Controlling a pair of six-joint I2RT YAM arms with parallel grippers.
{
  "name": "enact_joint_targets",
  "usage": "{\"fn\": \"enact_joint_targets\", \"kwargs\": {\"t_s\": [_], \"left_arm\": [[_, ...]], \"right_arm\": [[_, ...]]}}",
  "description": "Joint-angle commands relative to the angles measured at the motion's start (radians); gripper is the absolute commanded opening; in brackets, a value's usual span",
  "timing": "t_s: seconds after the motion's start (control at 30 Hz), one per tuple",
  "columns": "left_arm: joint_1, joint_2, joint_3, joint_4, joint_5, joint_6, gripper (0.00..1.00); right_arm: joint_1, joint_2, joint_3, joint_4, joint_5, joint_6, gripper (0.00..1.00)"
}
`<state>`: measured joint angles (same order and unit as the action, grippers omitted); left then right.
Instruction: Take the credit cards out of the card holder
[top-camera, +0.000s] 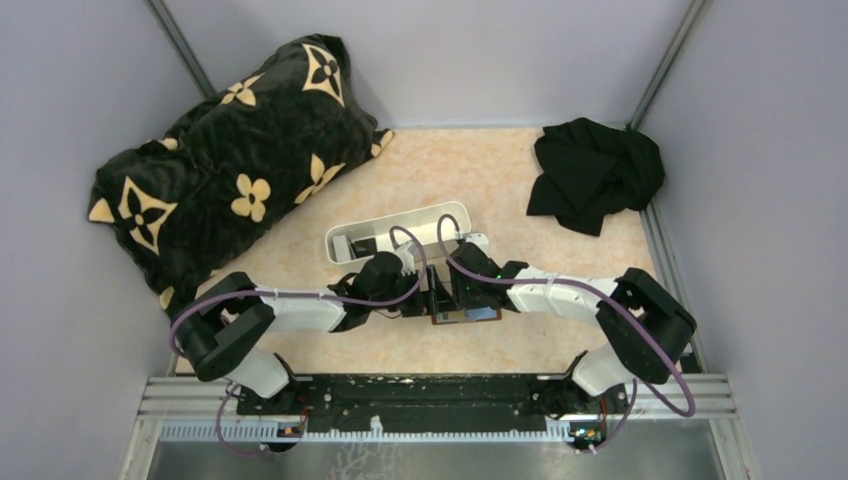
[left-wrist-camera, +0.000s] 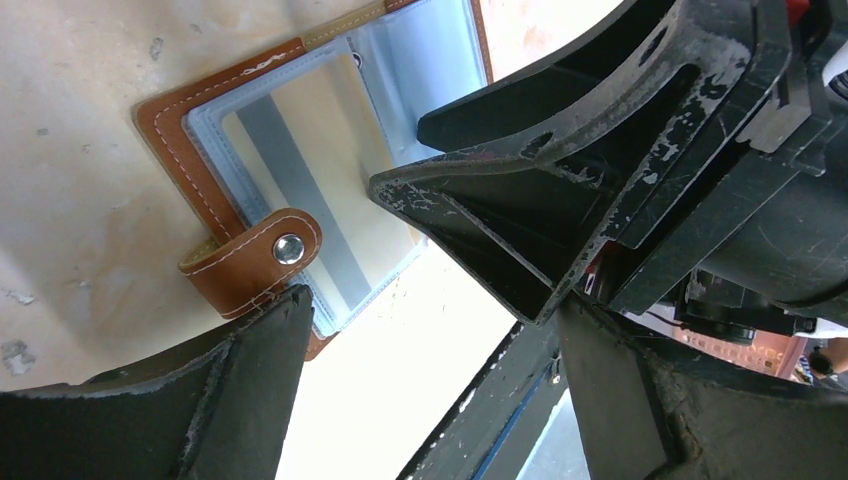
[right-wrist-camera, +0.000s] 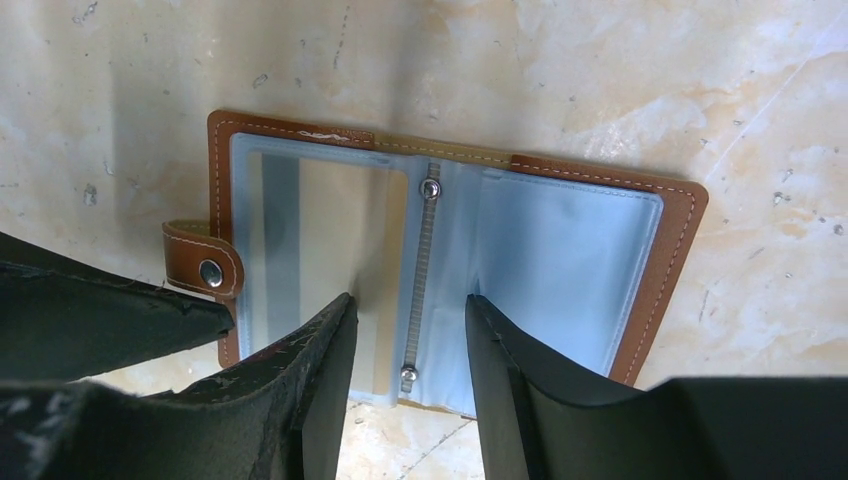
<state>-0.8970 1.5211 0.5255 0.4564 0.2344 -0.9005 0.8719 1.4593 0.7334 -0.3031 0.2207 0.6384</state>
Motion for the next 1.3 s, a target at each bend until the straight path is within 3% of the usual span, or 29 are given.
{"fn": "enact_joint_targets", "kwargs": {"t_s": [0.0,0.27,0.33,0.43,0.5,1.03,1.27], "left_arm": [[-0.002,0.049,0.013,-0.031,-0.025,0.026,0.95],[-0.003,0.062,0.007,-0.024,-0.025,0.022,0.95],[-0.002,0.063,0.006,-0.021,-0.023,0.021,0.95],[-0.002,0.065,0.003,-0.016,-0.021,0.019,0.95],[-0.003,0.065,0.001,-0.016,-0.022,0.017,0.95],[-0.001,0.043,-0.010,-0.025,-0.033,0.018,0.96],[-0.003,-0.058,0.004,-0.078,0.002,0.034,0.96]], "right_arm": [[0.000,-0.083,0.014,0.030,-0.015,0.000,0.45],[-0.002,-0.194,0.084,-0.041,0.050,-0.014,0.44],[-0.002,-0.206,0.075,-0.048,0.072,-0.010,0.34],[-0.004,-0.201,0.055,-0.063,0.099,-0.002,0.07],[-0.008,-0.187,0.039,-0.067,0.104,0.003,0.00],[-0.010,-0.096,-0.012,-0.004,0.071,0.009,0.00],[-0.011,-0.018,-0.042,0.049,0.019,0.019,0.00]]}}
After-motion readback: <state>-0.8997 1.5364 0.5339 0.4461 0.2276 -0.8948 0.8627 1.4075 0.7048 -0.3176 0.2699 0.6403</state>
